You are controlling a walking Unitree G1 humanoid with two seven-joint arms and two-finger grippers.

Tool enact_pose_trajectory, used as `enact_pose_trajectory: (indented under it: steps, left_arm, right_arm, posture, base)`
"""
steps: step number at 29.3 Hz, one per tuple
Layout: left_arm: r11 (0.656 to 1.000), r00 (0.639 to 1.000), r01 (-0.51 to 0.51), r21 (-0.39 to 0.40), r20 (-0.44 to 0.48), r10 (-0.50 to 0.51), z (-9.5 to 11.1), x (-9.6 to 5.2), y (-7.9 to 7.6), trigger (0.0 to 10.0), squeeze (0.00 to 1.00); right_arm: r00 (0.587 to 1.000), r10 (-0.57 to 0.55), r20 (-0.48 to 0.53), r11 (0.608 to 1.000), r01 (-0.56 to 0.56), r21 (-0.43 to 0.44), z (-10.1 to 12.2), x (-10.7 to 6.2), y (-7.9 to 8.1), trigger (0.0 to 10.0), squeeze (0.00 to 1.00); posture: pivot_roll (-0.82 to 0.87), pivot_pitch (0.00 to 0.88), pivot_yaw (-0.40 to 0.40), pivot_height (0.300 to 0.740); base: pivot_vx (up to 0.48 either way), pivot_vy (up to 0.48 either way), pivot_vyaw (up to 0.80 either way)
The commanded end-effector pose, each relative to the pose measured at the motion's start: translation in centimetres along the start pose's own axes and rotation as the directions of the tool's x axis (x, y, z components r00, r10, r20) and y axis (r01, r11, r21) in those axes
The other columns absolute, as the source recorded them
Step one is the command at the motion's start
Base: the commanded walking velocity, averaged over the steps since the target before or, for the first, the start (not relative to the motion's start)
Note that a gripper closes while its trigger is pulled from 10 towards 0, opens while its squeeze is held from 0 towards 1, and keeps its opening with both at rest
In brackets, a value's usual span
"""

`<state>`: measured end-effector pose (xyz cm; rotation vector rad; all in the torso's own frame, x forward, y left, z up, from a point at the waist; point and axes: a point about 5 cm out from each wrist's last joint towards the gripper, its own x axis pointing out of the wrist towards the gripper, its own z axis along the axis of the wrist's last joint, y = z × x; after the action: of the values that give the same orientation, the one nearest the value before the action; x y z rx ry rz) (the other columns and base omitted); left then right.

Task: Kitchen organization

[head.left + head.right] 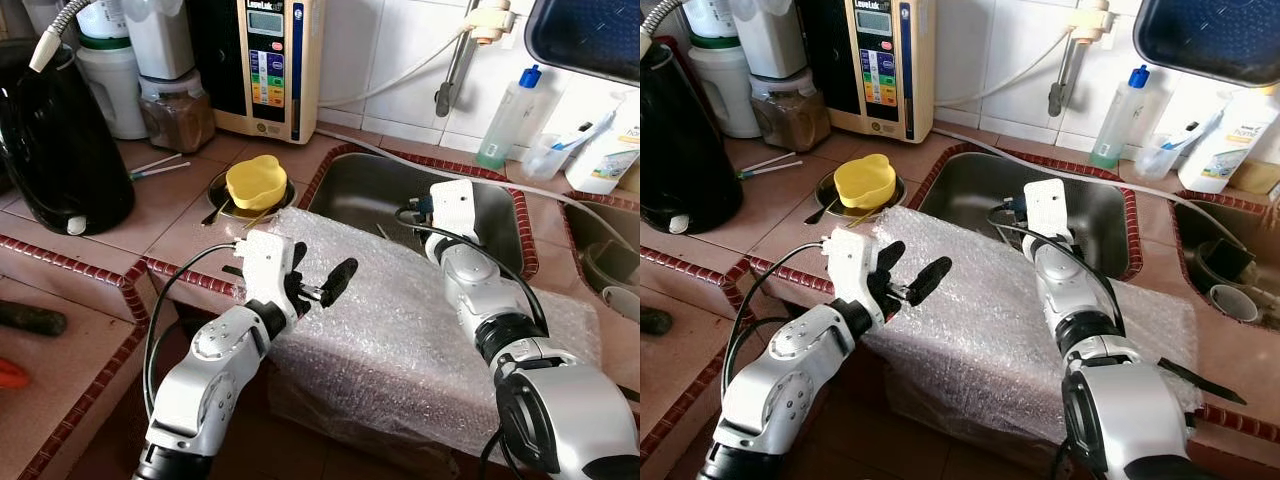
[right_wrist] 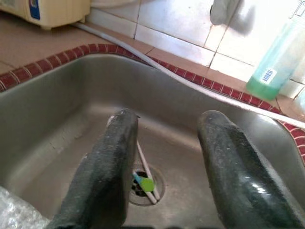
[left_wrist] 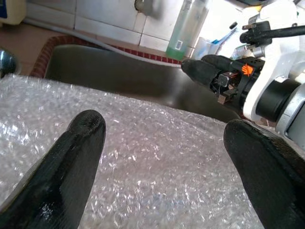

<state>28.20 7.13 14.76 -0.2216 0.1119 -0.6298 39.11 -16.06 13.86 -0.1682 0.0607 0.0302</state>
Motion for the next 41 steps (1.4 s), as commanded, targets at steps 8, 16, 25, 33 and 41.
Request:
enact_pose_trajectory:
  steps: [8,16,25,33,41]
  left_arm:
    - [0.991,0.992,-0.122,0.060,0.037,0.120,0.8,0.1,1.7,10.0,0.00]
    - [0.971,0.989,-0.151,0.188,0.018,0.150,1.4,-1.1,4.3,10.0,0.00]
    - [0.966,0.985,-0.174,0.193,0.018,0.174,1.7,0.0,4.8,10.0,0.00]
    - [0.972,0.983,-0.180,0.153,0.076,0.170,1.9,0.7,3.6,10.0,0.00]
    - [0.953,0.958,-0.278,0.119,0.105,0.266,0.8,-0.2,3.7,10.0,0.00]
  right_arm:
    - [0.986,0.072,0.153,0.996,-0.080,0.049,1.1,-1.1,-1.2,10.0,1.00]
    - [0.968,0.163,0.188,0.987,-0.159,-0.036,1.7,-4.3,-2.7,10.0,0.00]
    - [0.981,0.074,0.177,0.997,-0.079,0.018,2.1,-8.5,-1.8,10.0,0.00]
    - [0.992,-0.033,0.120,0.995,0.022,0.093,1.7,-9.6,-2.0,10.0,0.00]
    - [0.987,0.011,0.158,0.991,-0.032,0.132,3.4,-9.9,-0.4,10.0,0.00]
  posture:
    - [0.09,0.000,0.003,0.740]
    - [0.02,0.000,0.054,0.740]
    - [-0.01,0.000,0.031,0.740]
    - [-0.02,0.000,0.010,0.740]
    - [-0.02,0.000,0.023,0.740]
  base:
    - [0.000,0.000,0.00]
    - [0.000,0.000,0.00]
    - [0.000,0.000,0.00]
    - [0.000,0.000,-0.30]
    - [0.000,0.000,-0.43]
